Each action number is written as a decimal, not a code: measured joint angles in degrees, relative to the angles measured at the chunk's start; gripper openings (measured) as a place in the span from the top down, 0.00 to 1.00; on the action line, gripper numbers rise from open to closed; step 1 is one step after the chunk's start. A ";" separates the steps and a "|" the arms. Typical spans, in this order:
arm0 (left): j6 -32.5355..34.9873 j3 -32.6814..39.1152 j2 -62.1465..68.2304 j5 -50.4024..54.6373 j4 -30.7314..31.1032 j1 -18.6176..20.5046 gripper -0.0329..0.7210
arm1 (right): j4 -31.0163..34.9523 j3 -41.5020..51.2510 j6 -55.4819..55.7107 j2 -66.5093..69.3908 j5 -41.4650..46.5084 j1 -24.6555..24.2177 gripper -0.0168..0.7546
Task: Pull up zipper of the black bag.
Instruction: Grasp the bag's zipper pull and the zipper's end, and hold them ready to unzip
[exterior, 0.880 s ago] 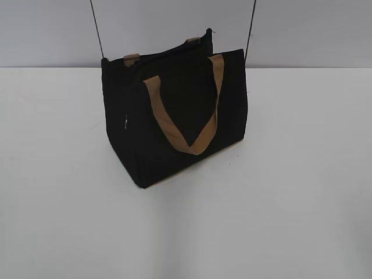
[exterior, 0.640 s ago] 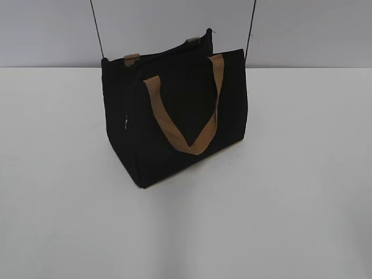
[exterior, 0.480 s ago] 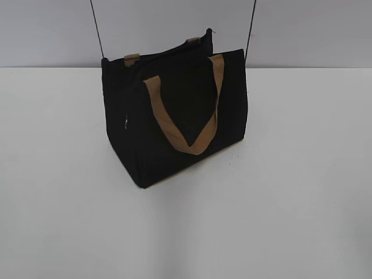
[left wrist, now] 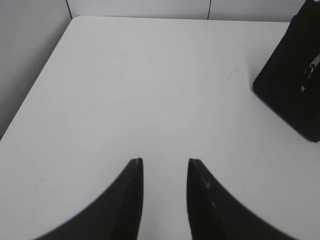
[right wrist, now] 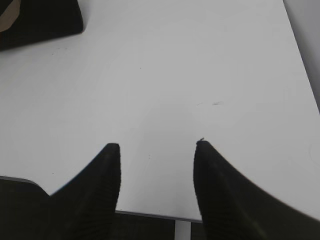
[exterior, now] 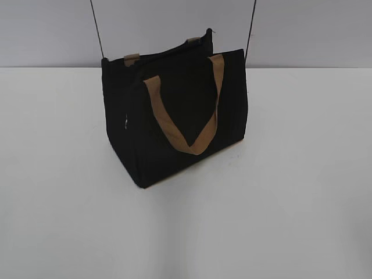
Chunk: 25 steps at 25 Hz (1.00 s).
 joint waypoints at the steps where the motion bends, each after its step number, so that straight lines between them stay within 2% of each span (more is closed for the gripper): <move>1: 0.00 0.00 0.00 0.00 0.00 0.00 0.66 | 0.00 0.00 0.00 0.00 0.00 0.00 0.50; 10: 0.00 0.00 0.00 0.00 -0.16 0.00 0.66 | 0.00 0.00 0.00 0.00 0.00 0.00 0.50; 12: 0.00 0.00 0.00 0.00 0.22 0.00 0.63 | 0.00 0.00 0.00 0.00 0.00 0.00 0.50; 13: 0.00 0.00 0.00 0.00 0.22 0.00 0.59 | 0.00 0.00 0.00 0.00 0.00 0.00 0.50; 18: 0.00 0.00 0.28 -0.05 0.22 0.00 0.25 | 0.00 0.00 0.00 0.00 0.00 0.00 0.50; 21: 0.00 0.00 2.47 -0.05 0.22 0.00 0.20 | 0.00 0.00 0.00 0.00 0.00 0.00 0.50; 25: 0.00 -1.25 7.45 -3.68 0.22 0.00 0.18 | 0.00 0.00 0.00 0.00 0.00 0.00 0.50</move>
